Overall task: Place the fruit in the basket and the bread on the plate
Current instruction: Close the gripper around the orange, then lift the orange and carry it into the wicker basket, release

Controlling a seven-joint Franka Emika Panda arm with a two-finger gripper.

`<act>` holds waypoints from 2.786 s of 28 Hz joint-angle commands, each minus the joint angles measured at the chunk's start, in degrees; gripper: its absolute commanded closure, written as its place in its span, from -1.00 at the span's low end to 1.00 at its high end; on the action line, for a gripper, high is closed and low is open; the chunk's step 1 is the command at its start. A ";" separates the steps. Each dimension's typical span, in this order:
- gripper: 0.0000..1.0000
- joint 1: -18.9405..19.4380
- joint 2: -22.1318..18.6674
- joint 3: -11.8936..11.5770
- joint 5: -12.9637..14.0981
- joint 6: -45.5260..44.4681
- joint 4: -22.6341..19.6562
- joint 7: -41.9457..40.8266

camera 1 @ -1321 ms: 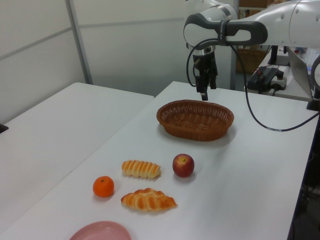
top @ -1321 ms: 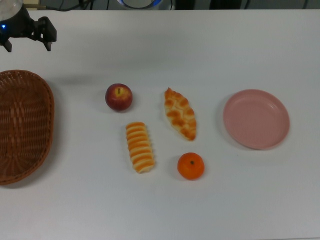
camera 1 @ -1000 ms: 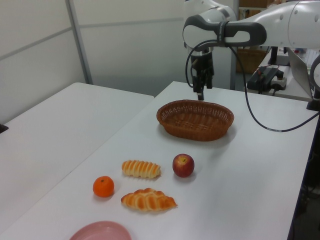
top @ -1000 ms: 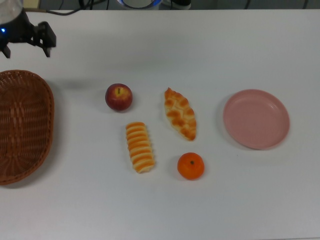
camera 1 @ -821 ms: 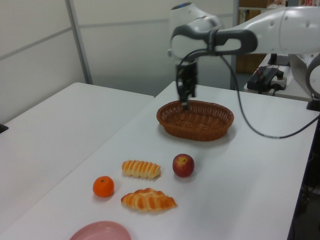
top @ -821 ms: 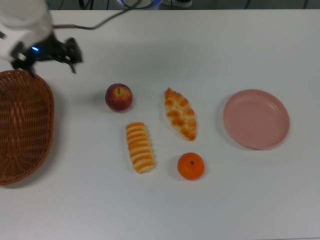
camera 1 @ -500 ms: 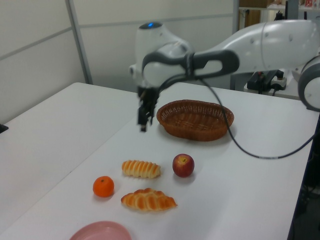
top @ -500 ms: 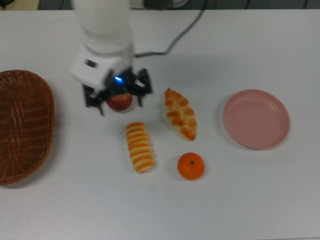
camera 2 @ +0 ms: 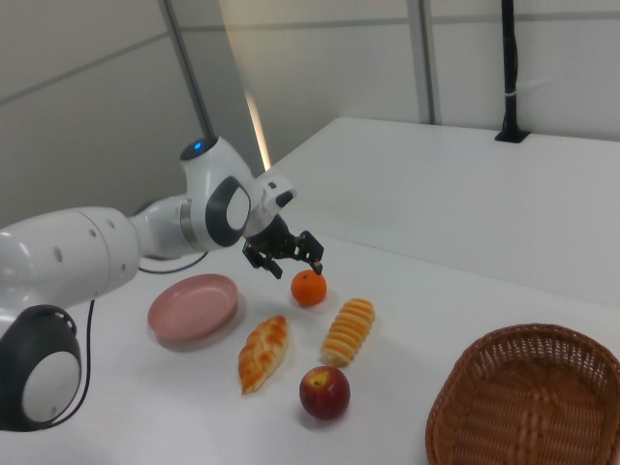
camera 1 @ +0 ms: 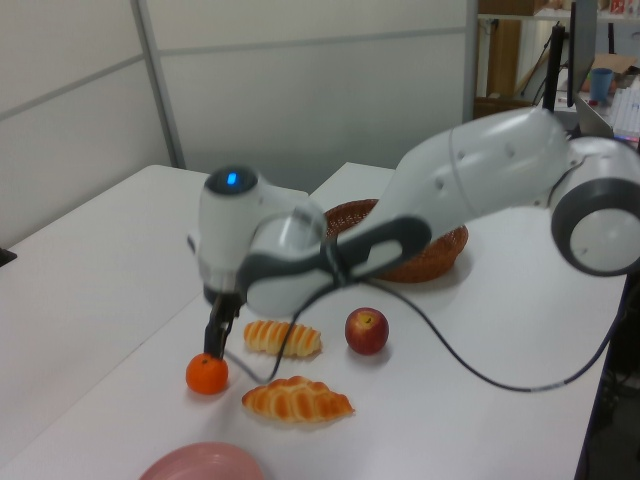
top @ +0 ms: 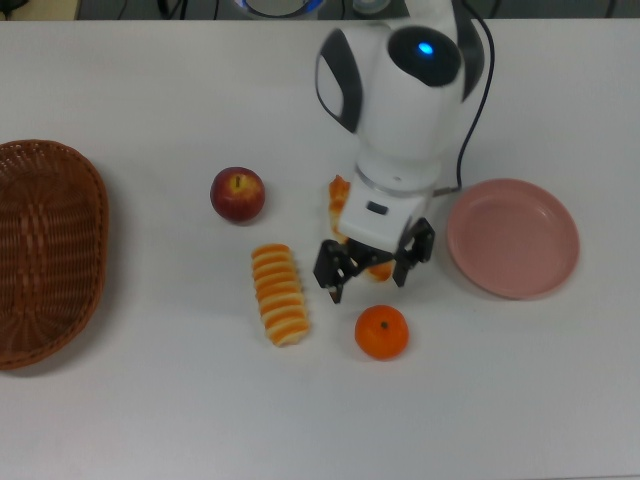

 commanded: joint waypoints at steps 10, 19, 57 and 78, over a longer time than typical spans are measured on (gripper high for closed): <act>-1.00 2.48 5.98 -1.33 -8.65 10.78 -0.09 6.83; 0.06 2.84 7.30 -1.51 -13.57 14.30 -0.09 7.36; 1.00 -29.33 -7.21 -2.29 2.95 -6.71 -0.27 -2.04; -1.00 -31.35 -0.34 -5.28 -2.42 -6.62 0.17 -10.22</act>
